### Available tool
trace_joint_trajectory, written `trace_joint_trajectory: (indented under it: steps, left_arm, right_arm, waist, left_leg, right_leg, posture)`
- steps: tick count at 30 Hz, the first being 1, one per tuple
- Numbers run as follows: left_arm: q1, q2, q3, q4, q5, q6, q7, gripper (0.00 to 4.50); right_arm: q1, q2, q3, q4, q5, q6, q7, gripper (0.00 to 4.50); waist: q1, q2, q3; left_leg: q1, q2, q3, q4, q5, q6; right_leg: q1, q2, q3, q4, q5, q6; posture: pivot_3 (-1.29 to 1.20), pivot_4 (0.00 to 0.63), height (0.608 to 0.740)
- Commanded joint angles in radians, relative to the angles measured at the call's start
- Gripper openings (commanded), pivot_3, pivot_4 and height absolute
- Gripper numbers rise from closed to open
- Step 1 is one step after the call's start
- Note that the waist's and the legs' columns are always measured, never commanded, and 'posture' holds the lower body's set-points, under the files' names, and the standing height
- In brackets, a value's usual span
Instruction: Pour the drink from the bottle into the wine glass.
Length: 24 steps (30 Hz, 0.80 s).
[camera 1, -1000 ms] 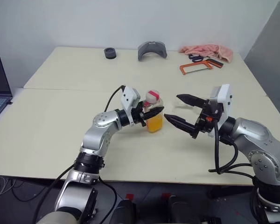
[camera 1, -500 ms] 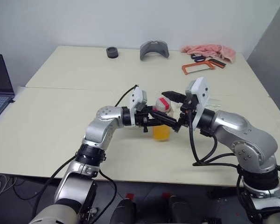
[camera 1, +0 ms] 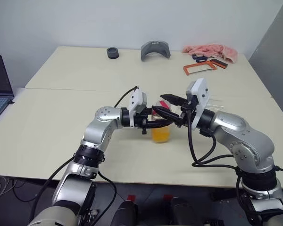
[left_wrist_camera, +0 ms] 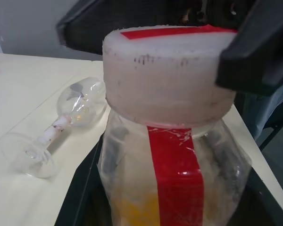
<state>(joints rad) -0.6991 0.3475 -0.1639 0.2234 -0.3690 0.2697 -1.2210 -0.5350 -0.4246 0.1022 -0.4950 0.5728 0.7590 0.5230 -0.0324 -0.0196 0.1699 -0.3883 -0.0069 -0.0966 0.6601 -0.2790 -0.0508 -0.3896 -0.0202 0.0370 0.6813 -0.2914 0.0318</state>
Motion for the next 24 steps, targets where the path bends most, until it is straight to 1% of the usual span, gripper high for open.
trace_joint_trajectory:
  steps: [1,3,6,8,10,12,14,16,18,21,23,24]
  left_arm:
    - [-0.011,0.009,0.011,-0.022,-0.008,-0.013,-0.015,1.78]
    - [-0.017,0.012,0.011,-0.020,-0.012,-0.009,-0.029,1.78]
    - [-0.030,0.025,0.000,-0.014,-0.014,-0.008,-0.073,1.78]
    - [-0.036,0.037,-0.013,-0.006,-0.002,-0.024,-0.104,1.78]
    - [-0.043,0.046,-0.014,0.005,0.004,-0.031,-0.123,1.78]
    - [-0.045,0.045,-0.008,0.011,0.005,-0.033,-0.120,1.78]
    - [-0.037,0.039,-0.002,0.006,0.003,-0.028,-0.107,1.78]
    - [-0.028,0.033,0.004,-0.003,-0.003,-0.016,-0.090,1.78]
    - [-0.021,0.028,0.008,-0.008,-0.003,-0.012,-0.074,1.78]
    - [-0.020,0.012,0.024,0.000,0.000,-0.008,-0.028,1.78]
    - [-0.022,0.007,0.027,0.011,0.009,-0.014,-0.008,1.78]
    - [-0.022,0.006,0.025,0.014,0.012,-0.014,-0.004,1.78]
  right_arm:
    - [-0.001,-0.036,0.024,-0.011,-0.019,-0.082,0.100,1.87]
    - [-0.023,-0.077,0.061,0.029,-0.046,-0.145,0.205,1.87]
    - [-0.101,-0.157,0.118,0.162,-0.087,-0.269,0.446,1.87]
    - [-0.161,-0.186,0.138,0.262,-0.112,-0.335,0.555,1.87]
    - [-0.238,-0.196,0.134,0.391,-0.128,-0.380,0.630,1.87]
    - [-0.256,-0.220,0.132,0.425,-0.114,-0.344,0.678,1.87]
    - [-0.232,-0.217,0.107,0.404,-0.100,-0.316,0.643,1.87]
    - [-0.196,-0.201,0.060,0.364,-0.076,-0.297,0.579,2.65]
    - [-0.151,-0.185,-0.001,0.300,-0.058,-0.283,0.499,3.20]
    - [-0.046,-0.151,-0.094,0.123,-0.008,-0.215,0.343,4.30]
    - [0.015,-0.107,-0.137,0.006,0.037,-0.148,0.223,4.30]
    - [0.052,-0.089,-0.135,-0.054,0.038,-0.117,0.166,4.30]
  waist:
    - [0.000,0.000,0.000]
    - [0.000,0.000,0.000]
    - [-0.001,0.001,0.001]
    - [-0.002,0.001,0.001]
    - [-0.006,0.002,0.002]
    - [-0.006,0.002,0.002]
    - [-0.003,0.002,0.002]
    - [0.000,0.002,0.002]
    - [0.001,0.002,0.002]
    - [0.002,0.002,0.002]
    - [0.002,0.002,0.002]
    - [0.002,0.002,0.002]
  left_leg:
    - [0.000,0.000,0.000,0.000,0.000,0.000]
    - [0.000,0.000,0.000,0.000,0.000,0.000]
    - [0.000,-0.001,0.001,0.000,0.000,0.000]
    - [0.001,-0.001,0.001,0.000,0.000,0.000]
    - [0.001,-0.001,0.002,0.000,0.000,0.000]
    - [0.001,-0.001,0.001,0.000,0.000,0.000]
    - [0.001,0.000,0.000,0.000,0.000,0.000]
    - [-0.002,0.001,-0.001,0.000,0.000,0.000]
    - [-0.005,0.001,-0.003,0.001,0.000,0.000]
    - [-0.011,0.000,-0.003,0.003,0.001,-0.002]
    - [-0.012,0.000,-0.003,0.003,0.002,-0.003]
    - [-0.012,0.001,-0.003,0.002,0.002,-0.003]
  right_leg:
    - [0.000,0.000,0.000,0.000,0.000,0.000]
    - [0.000,0.000,0.000,0.000,0.000,0.000]
    - [0.000,0.000,0.000,0.000,0.000,0.000]
    - [0.000,0.001,0.000,0.000,0.000,0.000]
    - [0.000,0.002,0.000,0.000,0.000,0.000]
    - [0.000,0.002,-0.001,0.000,0.000,0.000]
    - [0.000,0.001,-0.001,0.000,0.000,0.000]
    - [-0.001,0.000,-0.001,0.000,0.000,0.000]
    - [-0.003,-0.002,-0.001,0.000,0.000,0.000]
    - [-0.008,-0.003,-0.001,0.001,0.000,0.000]
    - [-0.010,-0.003,0.000,0.001,0.000,0.000]
    - [-0.010,-0.002,0.000,0.002,0.000,0.000]
  posture:
    - [0.00,0.150,0.740]
    - [0.00,0.150,0.740]
    - [0.00,0.150,0.740]
    - [0.00,0.150,0.740]
    - [0.00,0.150,0.740]
    - [0.00,0.150,0.740]
    - [0.00,0.150,0.740]
    - [0.00,0.150,0.740]
    - [0.00,0.150,0.740]
    - [0.00,0.150,0.740]
    - [0.00,0.150,0.740]
    - [0.00,0.150,0.740]
